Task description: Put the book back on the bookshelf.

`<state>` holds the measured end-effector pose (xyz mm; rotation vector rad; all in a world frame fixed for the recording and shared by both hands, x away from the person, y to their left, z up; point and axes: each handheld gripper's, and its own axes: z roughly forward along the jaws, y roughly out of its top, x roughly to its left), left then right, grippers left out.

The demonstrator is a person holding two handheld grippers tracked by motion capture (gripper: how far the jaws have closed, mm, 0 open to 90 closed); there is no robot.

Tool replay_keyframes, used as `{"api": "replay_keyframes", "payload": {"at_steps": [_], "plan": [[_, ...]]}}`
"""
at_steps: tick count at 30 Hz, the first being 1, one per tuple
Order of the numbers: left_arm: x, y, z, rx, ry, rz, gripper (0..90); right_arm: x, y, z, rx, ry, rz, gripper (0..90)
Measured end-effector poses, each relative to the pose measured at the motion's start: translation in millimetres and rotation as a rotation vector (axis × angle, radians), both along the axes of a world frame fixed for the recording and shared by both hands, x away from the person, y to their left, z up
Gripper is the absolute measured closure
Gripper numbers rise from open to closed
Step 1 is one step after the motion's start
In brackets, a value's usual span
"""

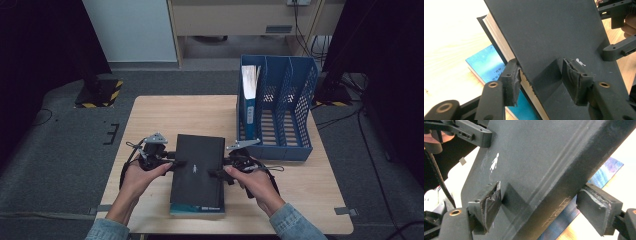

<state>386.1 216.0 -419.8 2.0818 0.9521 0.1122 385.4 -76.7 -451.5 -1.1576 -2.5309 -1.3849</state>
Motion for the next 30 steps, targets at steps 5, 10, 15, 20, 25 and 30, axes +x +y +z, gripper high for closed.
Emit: {"api": "replay_keyframes", "payload": {"at_steps": [5, 10, 15, 20, 25, 30], "plan": [[-2.6, 2.1, 6.9, 0.015, -0.004, -0.002, 53.2, -0.6, 0.3, 5.9, -0.005, -0.011, 0.013, 23.9], [-1.7, 3.8, 10.8, 0.019, -0.010, 0.003, 55.4, 2.2, 1.6, 11.0, -0.014, -0.021, 0.014, 25.7], [2.4, 4.5, 16.0, 0.029, -0.020, 0.016, 56.5, 7.5, 4.3, 15.5, -0.029, -0.027, 0.012, 26.7], [5.6, 6.0, 20.4, 0.030, -0.027, 0.022, 58.9, 11.5, 5.5, 20.3, -0.037, -0.031, 0.012, 28.4], [9.4, 7.3, 24.2, 0.050, -0.022, 0.020, 59.8, 17.9, 8.4, 23.9, -0.050, -0.037, 0.015, 28.9], [10.3, 7.5, 24.8, 0.049, -0.024, 0.022, 60.2, 20.1, 8.8, 24.8, -0.049, -0.035, 0.014, 29.5]]}}
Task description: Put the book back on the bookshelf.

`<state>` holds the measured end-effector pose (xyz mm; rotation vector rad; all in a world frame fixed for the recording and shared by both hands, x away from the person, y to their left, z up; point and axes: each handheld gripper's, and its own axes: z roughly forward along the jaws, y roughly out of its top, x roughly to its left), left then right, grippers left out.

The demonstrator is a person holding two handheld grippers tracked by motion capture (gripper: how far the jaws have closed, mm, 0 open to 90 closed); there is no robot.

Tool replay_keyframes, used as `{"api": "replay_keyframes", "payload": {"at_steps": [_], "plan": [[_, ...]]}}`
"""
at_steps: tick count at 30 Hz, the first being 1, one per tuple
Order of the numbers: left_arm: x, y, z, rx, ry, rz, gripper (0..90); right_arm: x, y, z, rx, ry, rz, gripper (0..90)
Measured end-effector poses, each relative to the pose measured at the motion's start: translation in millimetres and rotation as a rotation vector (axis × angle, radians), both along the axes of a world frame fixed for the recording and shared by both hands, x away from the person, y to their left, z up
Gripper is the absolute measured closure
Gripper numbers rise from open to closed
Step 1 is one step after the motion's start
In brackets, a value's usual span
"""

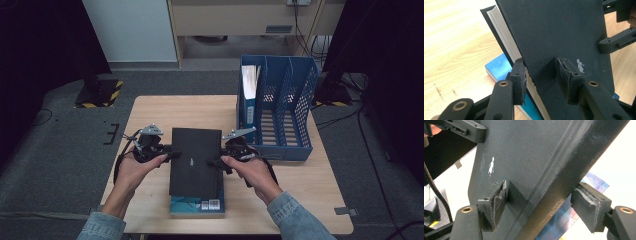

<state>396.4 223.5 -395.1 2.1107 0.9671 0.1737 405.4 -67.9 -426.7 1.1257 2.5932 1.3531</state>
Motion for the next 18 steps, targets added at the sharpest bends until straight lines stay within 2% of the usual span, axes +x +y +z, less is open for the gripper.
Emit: {"api": "replay_keyframes", "payload": {"at_steps": [10, 18], "plan": [[3.5, -2.2, 7.6, 0.021, -0.013, -0.005, 61.8, 1.0, -2.4, 6.0, 0.002, -0.008, -0.006, 32.6], [4.4, -1.7, 12.9, 0.028, -0.024, -0.003, 63.9, 2.2, -1.9, 12.4, -0.014, -0.032, -0.001, 34.6]]}}
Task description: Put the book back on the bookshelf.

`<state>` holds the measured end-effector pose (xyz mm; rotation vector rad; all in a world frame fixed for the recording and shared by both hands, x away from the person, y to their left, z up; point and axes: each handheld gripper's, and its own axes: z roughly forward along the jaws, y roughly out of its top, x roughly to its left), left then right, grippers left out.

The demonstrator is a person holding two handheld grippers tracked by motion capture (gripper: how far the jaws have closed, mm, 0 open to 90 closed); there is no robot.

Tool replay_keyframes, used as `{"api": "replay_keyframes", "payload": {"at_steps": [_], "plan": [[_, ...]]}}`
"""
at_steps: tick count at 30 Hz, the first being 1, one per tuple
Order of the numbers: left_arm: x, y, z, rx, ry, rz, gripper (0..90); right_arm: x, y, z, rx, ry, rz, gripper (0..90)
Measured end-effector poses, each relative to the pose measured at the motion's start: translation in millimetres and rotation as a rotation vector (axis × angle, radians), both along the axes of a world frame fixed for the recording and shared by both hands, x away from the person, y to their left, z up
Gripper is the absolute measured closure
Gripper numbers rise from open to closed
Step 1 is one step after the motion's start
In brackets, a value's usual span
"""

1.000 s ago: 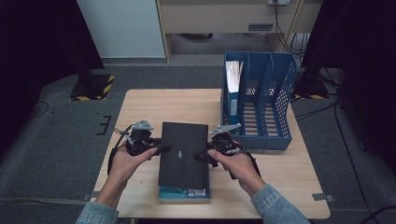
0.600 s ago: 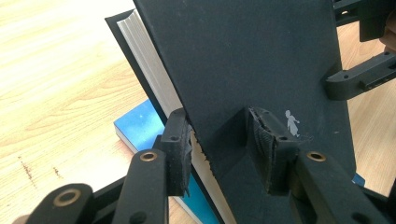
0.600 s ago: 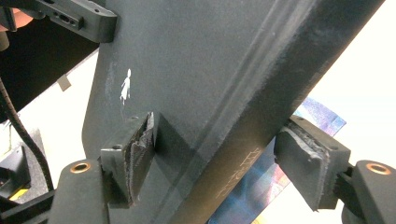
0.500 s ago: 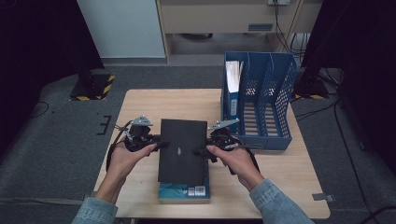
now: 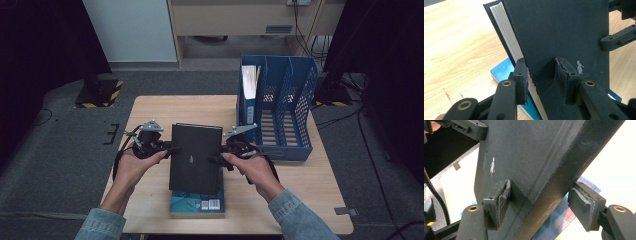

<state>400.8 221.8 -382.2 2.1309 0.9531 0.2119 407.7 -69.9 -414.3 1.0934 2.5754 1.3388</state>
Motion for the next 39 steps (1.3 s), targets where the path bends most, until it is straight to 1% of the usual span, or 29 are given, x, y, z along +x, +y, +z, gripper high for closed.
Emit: {"api": "replay_keyframes", "payload": {"at_steps": [1, 2, 4, 10, 12, 16, 18, 21, 24, 28, 30, 32, 37, 38, 39], "plan": [[0.9, -0.7, 1.5, 0.006, -0.002, -0.001, 64.1, 0.3, 0.0, 1.9, -0.003, 0.004, 0.003, 35.2], [1.5, -1.2, 2.1, 0.008, -0.003, -0.001, 64.2, 0.9, -0.4, 2.2, -0.007, -0.003, 0.005, 35.4], [2.6, -2.0, 2.9, 0.009, -0.003, -0.002, 64.5, 0.8, -1.0, 3.1, -0.005, -0.004, 0.002, 35.7], [2.1, -3.0, 3.0, 0.011, -0.008, -0.002, 64.9, 1.0, -2.9, 1.7, 0.003, -0.006, -0.001, 35.8], [1.6, -3.0, 3.3, 0.013, -0.011, -0.004, 65.0, 1.0, -2.8, 1.6, 0.006, 0.000, -0.002, 35.7], [0.8, -3.6, 4.2, 0.017, -0.014, -0.007, 65.2, 1.0, -2.8, 1.5, 0.002, -0.008, -0.001, 35.5], [1.3, -4.2, 5.0, 0.021, -0.021, -0.006, 65.2, 2.1, -1.8, 2.3, -0.007, -0.011, 0.004, 35.0], [3.0, -3.6, 6.1, 0.013, -0.024, -0.007, 65.9, 3.4, -1.8, 3.0, -0.008, -0.022, 0.002, 35.0], [3.9, -4.9, 8.2, 0.022, -0.033, -0.005, 66.1, 5.0, -1.0, 6.0, -0.014, -0.036, -0.005, 35.4], [5.8, -6.6, 11.7, 0.033, -0.046, -0.007, 66.4, 9.1, -1.4, 9.5, -0.017, -0.039, -0.009, 36.1], [7.5, -7.1, 12.7, 0.031, -0.050, -0.003, 66.6, 12.1, -1.0, 12.2, -0.018, -0.044, -0.015, 36.2], [9.4, -7.3, 13.5, 0.034, -0.054, -0.002, 66.6, 16.8, -0.2, 16.7, -0.010, -0.047, -0.023, 36.0], [15.2, -5.1, 15.3, 0.022, -0.058, 0.013, 67.0, 26.5, 2.7, 22.2, -0.016, -0.067, -0.025, 35.9], [16.4, -4.9, 15.8, 0.021, -0.056, 0.017, 67.1, 27.3, 3.0, 22.9, -0.016, -0.065, -0.024, 35.9], [18.2, -4.8, 16.8, 0.025, -0.056, 0.017, 67.2, 28.5, 3.7, 23.4, -0.019, -0.071, -0.026, 35.9]]}}
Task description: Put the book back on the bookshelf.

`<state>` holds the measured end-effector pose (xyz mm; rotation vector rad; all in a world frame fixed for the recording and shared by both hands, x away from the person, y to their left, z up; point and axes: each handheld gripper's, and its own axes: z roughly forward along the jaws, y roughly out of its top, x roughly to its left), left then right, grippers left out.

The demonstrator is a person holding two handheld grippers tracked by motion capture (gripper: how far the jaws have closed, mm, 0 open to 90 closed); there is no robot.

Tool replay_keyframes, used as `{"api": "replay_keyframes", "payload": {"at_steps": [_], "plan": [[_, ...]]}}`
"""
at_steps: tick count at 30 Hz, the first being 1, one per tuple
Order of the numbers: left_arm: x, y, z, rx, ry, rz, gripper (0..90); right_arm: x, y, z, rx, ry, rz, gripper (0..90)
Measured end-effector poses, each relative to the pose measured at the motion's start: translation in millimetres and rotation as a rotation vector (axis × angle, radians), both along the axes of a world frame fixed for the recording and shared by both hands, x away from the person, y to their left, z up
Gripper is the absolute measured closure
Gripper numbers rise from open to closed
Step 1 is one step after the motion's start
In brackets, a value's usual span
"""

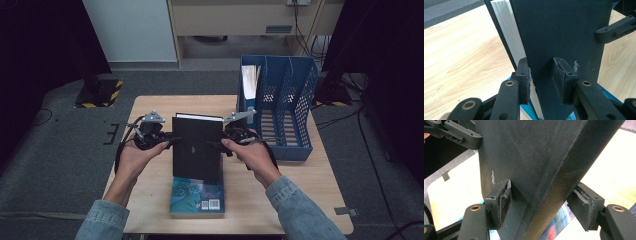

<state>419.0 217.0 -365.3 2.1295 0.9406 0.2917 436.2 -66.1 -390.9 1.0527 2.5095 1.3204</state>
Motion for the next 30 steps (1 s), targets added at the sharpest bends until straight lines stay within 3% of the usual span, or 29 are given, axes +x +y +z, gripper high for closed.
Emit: {"api": "replay_keyframes", "payload": {"at_steps": [6, 17, 25, 30], "plan": [[7.0, -2.1, 4.4, 0.018, -0.013, 0.009, 67.2, 6.6, 2.4, 4.0, -0.005, -0.011, -0.014, 36.1], [15.1, -4.1, 5.1, 0.003, -0.016, 0.028, 67.2, 16.2, 3.4, 9.2, -0.026, -0.030, -0.025, 35.9], [19.2, -10.2, 7.7, 0.033, -0.037, 0.032, 67.2, 21.4, 3.1, 12.0, -0.046, -0.054, -0.035, 35.3], [20.7, -12.4, 7.5, 0.028, -0.036, 0.035, 67.2, 23.6, 1.7, 12.9, -0.054, -0.053, -0.036, 35.3]]}}
